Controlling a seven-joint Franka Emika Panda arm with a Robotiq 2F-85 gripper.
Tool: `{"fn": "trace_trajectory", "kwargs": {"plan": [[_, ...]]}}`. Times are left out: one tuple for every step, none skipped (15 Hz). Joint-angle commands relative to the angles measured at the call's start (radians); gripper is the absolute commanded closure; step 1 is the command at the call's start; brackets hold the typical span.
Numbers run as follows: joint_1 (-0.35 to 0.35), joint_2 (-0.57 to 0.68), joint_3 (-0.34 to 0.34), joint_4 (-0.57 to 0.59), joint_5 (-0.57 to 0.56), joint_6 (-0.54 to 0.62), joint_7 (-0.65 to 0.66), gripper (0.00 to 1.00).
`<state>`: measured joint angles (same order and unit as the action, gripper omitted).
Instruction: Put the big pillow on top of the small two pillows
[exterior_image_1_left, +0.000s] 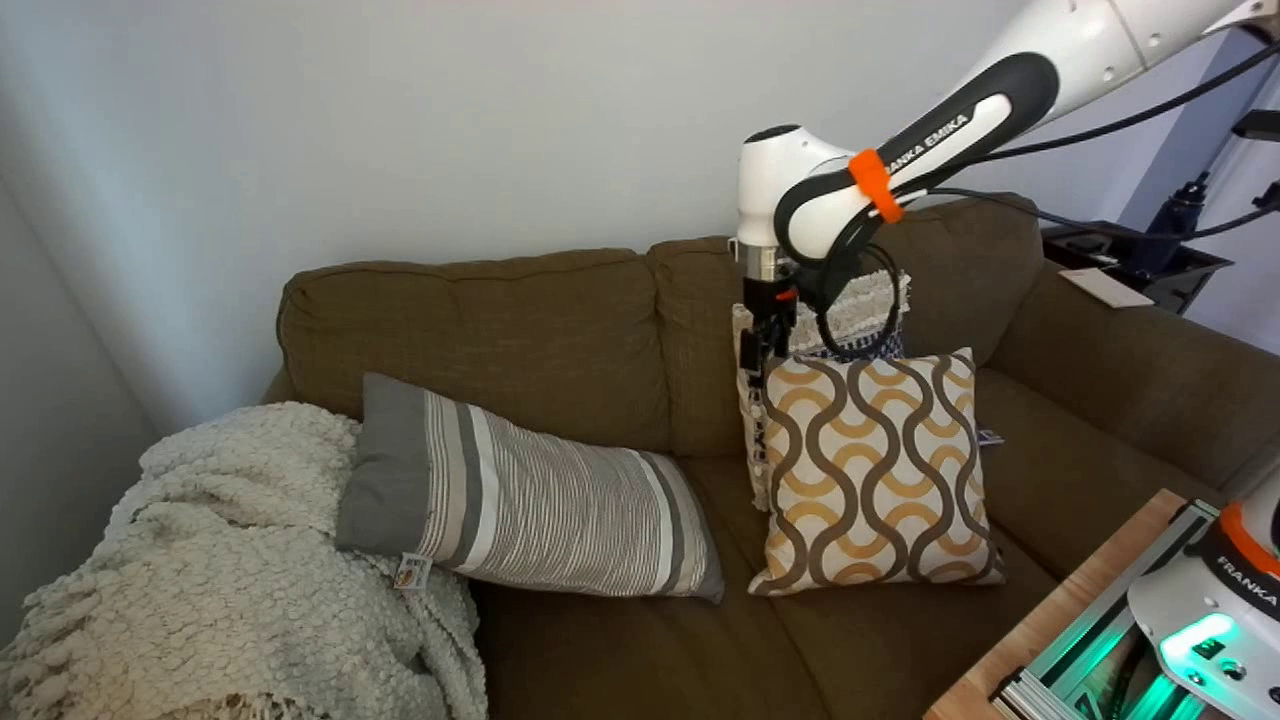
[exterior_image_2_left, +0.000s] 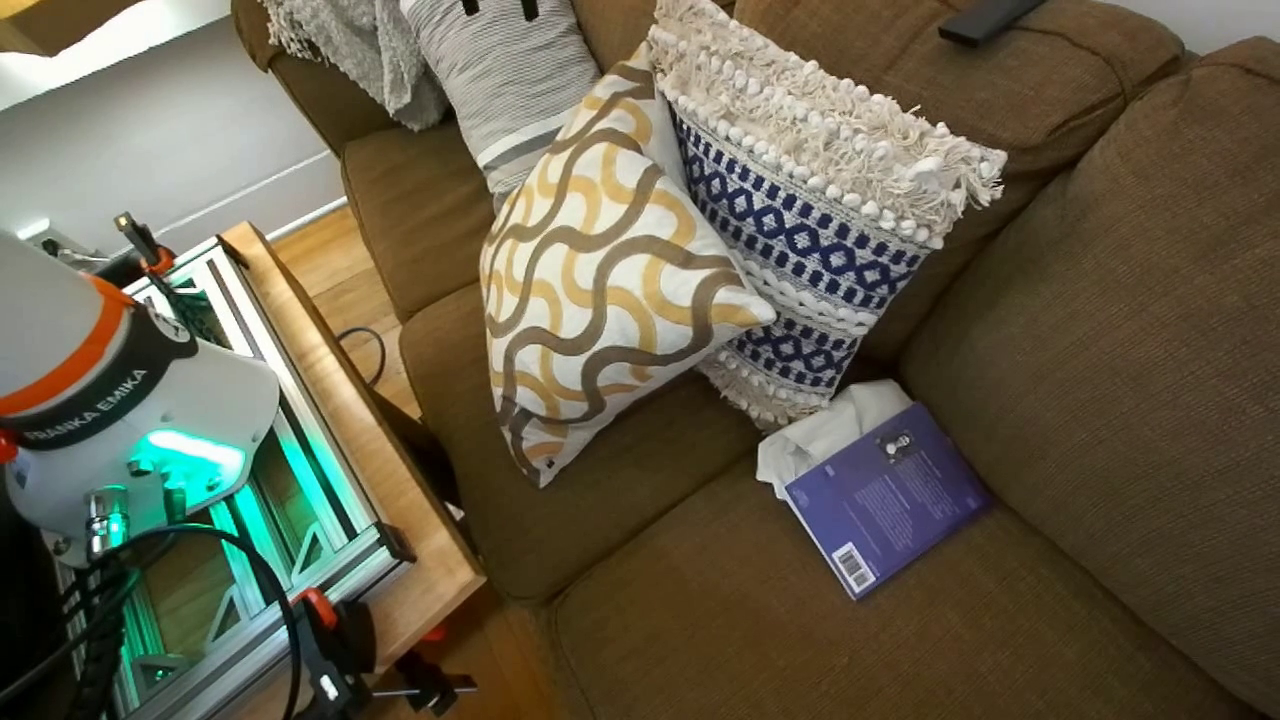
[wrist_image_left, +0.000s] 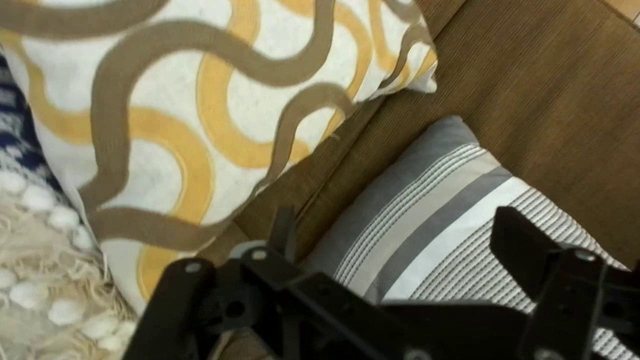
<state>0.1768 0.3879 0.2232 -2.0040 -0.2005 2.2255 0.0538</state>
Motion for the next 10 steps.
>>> {"fn": "trace_trajectory", "kwargs": {"plan": [[0.037, 0.238, -0.013, 0.248, -0.019, 0.048, -0.17, 0.0], [0.048, 0.293, -0.002, 0.305, -0.008, 0.058, -0.214, 0.0], [0.061, 0.344, 0.01, 0.361, 0.0, 0.058, -0.256, 0.0], [0.077, 0.395, 0.023, 0.416, 0.004, 0.054, -0.293, 0.0], [0.096, 0.444, 0.035, 0.474, 0.004, 0.04, -0.33, 0.0], [0.08, 0.335, 0.006, 0.346, 0.009, 0.065, -0.271, 0.0], [0.098, 0.38, 0.015, 0.394, 0.008, 0.065, -0.288, 0.0], [0.112, 0.411, 0.018, 0.426, 0.008, 0.065, -0.296, 0.0], [0.12, 0.429, 0.019, 0.446, 0.007, 0.065, -0.299, 0.0], [0.121, 0.438, 0.019, 0.457, 0.007, 0.064, -0.302, 0.0]]}}
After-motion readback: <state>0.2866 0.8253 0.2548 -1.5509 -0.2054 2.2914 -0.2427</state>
